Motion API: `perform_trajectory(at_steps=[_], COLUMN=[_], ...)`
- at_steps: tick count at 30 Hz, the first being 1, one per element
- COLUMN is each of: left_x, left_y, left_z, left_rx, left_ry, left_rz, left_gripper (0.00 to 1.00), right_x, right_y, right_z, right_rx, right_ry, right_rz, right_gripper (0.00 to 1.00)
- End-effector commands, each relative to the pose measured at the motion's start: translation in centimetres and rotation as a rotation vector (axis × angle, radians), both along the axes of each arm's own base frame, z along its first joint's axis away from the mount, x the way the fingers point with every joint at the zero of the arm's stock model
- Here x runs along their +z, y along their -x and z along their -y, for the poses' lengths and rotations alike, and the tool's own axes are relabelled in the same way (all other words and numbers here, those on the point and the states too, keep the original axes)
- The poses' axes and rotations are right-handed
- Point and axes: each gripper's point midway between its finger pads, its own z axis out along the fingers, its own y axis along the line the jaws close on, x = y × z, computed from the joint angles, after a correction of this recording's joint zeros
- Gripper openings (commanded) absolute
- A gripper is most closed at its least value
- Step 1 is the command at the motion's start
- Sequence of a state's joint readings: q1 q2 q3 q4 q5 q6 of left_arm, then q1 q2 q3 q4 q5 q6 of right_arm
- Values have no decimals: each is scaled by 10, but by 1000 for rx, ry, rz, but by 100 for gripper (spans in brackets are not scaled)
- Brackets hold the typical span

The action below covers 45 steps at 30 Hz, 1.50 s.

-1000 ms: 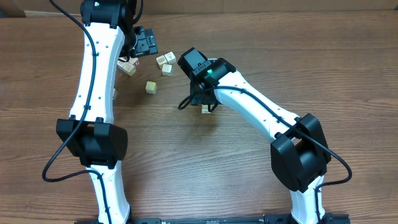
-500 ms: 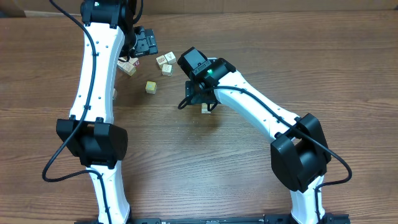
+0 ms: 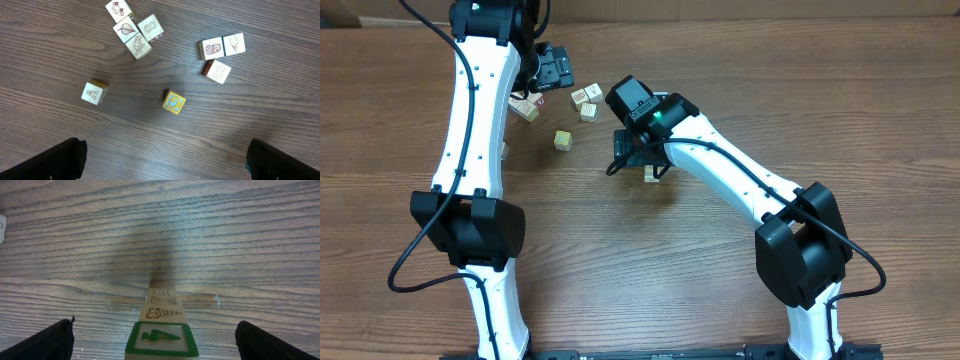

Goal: Form a tower
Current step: 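Open the right gripper to release the block on the tower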

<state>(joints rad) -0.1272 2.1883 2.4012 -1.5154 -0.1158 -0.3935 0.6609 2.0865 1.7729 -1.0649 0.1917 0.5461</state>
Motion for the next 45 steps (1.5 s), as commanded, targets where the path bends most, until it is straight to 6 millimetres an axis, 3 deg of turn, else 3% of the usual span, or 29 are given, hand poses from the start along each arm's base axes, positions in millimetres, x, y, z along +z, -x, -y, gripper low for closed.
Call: perform_trajectory(at_steps=[1,31,38,45], left_x=[11,11,11,11], left_y=[-1,-1,-1,-1], left_z=[3,3,3,3], left_rx=[8,8,8,8], left_ry=[12,12,12,12], left_rz=[31,31,31,31], left_gripper=[100,100,100,99], right_x=[-2,-3,-4,-16], right_y=[-3,-1,0,2], right_z=[5,7,11,20], right_rx=[-12,-12,-19,-38], right_ry=[13,22,29,39], right_rz=[9,-2,-11,-29], right_gripper=[100,100,84,78])
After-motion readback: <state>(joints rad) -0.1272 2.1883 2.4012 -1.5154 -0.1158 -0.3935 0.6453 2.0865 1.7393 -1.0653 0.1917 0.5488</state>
